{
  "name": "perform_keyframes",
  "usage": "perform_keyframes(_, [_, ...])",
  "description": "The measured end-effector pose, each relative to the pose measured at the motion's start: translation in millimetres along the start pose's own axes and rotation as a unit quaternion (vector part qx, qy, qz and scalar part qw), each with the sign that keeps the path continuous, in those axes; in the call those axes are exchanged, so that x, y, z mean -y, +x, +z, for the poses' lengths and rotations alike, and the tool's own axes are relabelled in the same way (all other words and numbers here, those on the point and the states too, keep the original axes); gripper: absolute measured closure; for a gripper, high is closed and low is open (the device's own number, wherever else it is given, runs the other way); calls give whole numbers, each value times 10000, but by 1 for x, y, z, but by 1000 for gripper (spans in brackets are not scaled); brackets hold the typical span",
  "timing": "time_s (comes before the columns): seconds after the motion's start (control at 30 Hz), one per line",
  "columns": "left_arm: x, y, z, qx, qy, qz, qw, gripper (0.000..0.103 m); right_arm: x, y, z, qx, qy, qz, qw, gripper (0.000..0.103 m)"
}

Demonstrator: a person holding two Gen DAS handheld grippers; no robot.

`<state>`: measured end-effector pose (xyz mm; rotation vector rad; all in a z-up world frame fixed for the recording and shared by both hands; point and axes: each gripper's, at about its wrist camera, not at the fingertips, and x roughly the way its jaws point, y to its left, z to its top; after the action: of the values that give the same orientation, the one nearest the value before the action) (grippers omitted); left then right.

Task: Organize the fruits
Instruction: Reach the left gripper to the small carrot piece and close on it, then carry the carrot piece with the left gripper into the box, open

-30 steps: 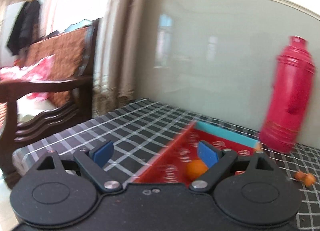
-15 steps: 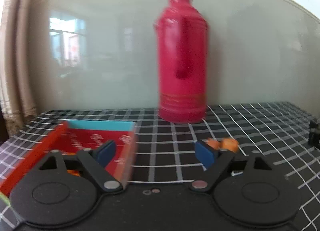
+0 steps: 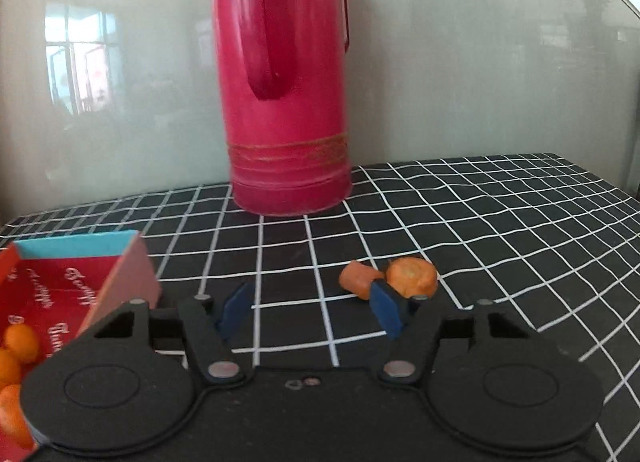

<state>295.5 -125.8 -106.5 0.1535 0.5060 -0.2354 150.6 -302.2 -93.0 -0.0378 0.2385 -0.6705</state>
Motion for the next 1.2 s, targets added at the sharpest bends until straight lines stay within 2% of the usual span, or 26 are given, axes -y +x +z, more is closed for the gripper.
perform_keyframes(0.3, [12,28,5,-225,51,-303,9993,57,-8,-6,3,53,-17,248,9997,0])
perform_keyframes(0.47, [10,43,9,-436,-60,-463,9980,71,-9,-7,3,53,-2,320,9995,0])
perform_keyframes(0.57, [7,50,10,-580,-218,-536,9966,72,-10,-6,4,6,34,372,9993,0])
perform_keyframes(0.7, [5,51,10,-577,-277,-560,9964,75,-12,-6,4,-7,58,433,9990,0])
perform_keyframes(0.73, [5,51,11,-569,-282,-560,9964,80,-13,-7,4,-5,42,460,9989,0])
perform_keyframes(0.77, [5,51,11,-559,-296,-565,9964,88,-14,-7,4,3,24,467,9989,0])
perform_keyframes(0.93, [1,49,11,-435,-421,-482,9970,89,-17,-9,4,50,-40,495,9988,0])
perform_keyframes(1.2, [-6,25,10,-106,-334,-201,9992,89,-16,-12,6,85,-9,570,9983,0])
